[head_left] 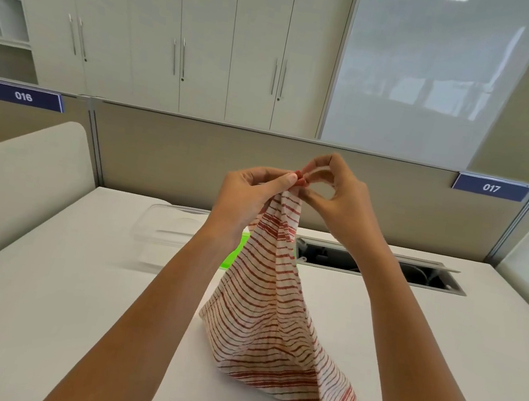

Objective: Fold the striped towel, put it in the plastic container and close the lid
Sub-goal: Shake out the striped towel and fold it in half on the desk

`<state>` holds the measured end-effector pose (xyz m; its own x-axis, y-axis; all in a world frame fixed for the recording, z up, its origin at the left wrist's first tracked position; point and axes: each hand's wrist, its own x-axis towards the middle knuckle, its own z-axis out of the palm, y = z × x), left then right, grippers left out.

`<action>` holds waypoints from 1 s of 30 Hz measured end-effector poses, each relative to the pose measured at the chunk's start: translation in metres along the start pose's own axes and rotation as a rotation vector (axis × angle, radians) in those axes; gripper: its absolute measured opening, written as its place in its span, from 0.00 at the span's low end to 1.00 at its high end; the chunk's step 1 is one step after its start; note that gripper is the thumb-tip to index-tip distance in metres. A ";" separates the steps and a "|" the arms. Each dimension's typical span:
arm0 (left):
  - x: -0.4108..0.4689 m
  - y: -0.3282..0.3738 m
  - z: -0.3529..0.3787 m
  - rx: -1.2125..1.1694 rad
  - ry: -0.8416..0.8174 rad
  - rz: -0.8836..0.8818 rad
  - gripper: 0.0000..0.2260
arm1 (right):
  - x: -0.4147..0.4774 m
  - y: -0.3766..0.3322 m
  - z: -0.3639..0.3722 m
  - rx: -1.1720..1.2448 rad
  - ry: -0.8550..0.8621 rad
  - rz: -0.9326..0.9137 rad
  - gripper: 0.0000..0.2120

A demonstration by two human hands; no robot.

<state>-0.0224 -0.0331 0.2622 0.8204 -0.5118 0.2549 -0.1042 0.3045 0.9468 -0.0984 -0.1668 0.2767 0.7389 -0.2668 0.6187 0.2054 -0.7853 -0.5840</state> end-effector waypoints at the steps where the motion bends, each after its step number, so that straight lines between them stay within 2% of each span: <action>1: -0.001 0.000 0.001 0.000 -0.003 0.026 0.09 | 0.002 0.000 -0.001 -0.029 0.004 -0.011 0.13; 5: -0.004 -0.008 0.001 -0.007 -0.047 0.104 0.09 | 0.016 -0.003 -0.005 -0.177 0.022 -0.096 0.09; 10: -0.006 -0.021 -0.006 -0.006 -0.123 0.204 0.09 | 0.024 -0.003 -0.013 -0.215 -0.061 -0.148 0.07; 12: -0.006 -0.028 -0.012 0.090 -0.123 0.300 0.10 | 0.027 -0.003 -0.020 -0.169 0.016 -0.139 0.07; 15: -0.012 -0.046 -0.018 0.298 -0.033 0.453 0.12 | 0.031 -0.004 -0.028 -0.108 0.212 -0.130 0.09; 18: -0.019 -0.069 -0.023 0.499 0.055 0.594 0.07 | 0.036 -0.007 -0.028 -0.108 0.362 -0.145 0.09; 21: -0.024 -0.087 -0.026 0.746 0.037 0.720 0.06 | 0.038 -0.011 -0.026 -0.146 0.442 -0.141 0.11; 24: -0.032 -0.101 -0.021 0.832 -0.019 0.610 0.09 | 0.040 -0.017 -0.026 -0.128 0.525 -0.141 0.10; 27: -0.039 -0.111 -0.015 0.746 -0.058 0.372 0.21 | 0.042 -0.028 -0.028 -0.083 0.561 -0.153 0.11; 30: -0.038 -0.122 -0.008 0.778 -0.063 0.306 0.26 | 0.043 -0.038 -0.032 -0.050 0.570 -0.171 0.11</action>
<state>-0.0360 -0.0447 0.1356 0.6619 -0.5480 0.5114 -0.6946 -0.1920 0.6933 -0.0953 -0.1661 0.3424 0.2340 -0.3812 0.8944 0.2500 -0.8654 -0.4343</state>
